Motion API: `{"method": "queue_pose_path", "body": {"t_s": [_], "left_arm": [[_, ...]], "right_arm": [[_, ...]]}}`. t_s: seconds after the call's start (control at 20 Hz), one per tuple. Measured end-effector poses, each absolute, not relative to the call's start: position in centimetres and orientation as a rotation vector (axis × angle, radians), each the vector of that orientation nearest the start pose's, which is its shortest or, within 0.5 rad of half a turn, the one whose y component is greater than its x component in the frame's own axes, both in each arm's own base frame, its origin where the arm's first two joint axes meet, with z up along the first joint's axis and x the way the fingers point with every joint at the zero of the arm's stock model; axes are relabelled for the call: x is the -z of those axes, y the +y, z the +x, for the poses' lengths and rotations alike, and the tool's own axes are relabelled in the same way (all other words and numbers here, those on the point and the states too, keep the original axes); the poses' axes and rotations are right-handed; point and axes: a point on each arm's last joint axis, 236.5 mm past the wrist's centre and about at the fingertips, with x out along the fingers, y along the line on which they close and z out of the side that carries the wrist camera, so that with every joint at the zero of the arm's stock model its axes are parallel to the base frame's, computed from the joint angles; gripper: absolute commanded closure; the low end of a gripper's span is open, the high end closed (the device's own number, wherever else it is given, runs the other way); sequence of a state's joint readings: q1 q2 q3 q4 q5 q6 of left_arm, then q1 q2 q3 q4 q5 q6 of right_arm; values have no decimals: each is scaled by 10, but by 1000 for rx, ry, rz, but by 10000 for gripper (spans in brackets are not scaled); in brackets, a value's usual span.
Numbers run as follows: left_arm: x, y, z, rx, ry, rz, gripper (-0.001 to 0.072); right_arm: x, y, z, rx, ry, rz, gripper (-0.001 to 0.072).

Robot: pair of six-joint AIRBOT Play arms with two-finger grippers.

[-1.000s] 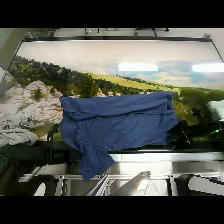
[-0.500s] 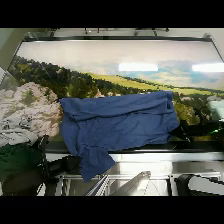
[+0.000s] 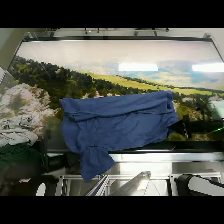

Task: Fold the shirts.

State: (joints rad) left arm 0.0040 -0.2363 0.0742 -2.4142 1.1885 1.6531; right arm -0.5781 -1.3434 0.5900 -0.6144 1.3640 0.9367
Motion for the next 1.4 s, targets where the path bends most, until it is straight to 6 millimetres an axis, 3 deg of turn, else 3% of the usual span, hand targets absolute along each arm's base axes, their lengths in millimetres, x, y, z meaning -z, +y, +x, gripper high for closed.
{"method": "queue_pose_path", "body": {"t_s": [0.15, 0.3, 0.4, 0.55, 0.7, 0.8, 0.95, 1.1, 1.25, 1.4], "left_arm": [[7, -161, 166, 510, 1205, -688, 684], [-12, -146, 208, 479, 1202, -682, 685], [-17, -125, 235, 442, 1203, -697, 685], [-26, -78, 271, 369, 1178, -748, 684], [-34, -39, 285, 345, 1173, -794, 684], [-35, -27, 291, 348, 1179, -807, 685], [-32, -25, 301, 374, 1204, -801, 685], [-27, -36, 314, 433, 1249, -765, 685], [-24, -47, 335, 487, 1278, -724, 685], [-19, -52, 363, 514, 1285, -692, 684]], "right_arm": [[26, 54, 279, -487, 1228, 1053, 692], [4, 48, 284, -419, 1163, 1055, 692], [-3, 38, 287, -360, 1128, 1062, 692], [-8, 17, 290, -277, 1073, 1091, 691], [-15, 7, 295, -260, 1016, 1094, 691], [-19, 10, 305, -275, 975, 1071, 691], [-21, 20, 325, -283, 922, 1023, 690], [-12, 36, 341, -283, 917, 983, 690], [9, 49, 354, -258, 938, 946, 691], [38, 49, 367, -196, 953, 904, 691]]}}
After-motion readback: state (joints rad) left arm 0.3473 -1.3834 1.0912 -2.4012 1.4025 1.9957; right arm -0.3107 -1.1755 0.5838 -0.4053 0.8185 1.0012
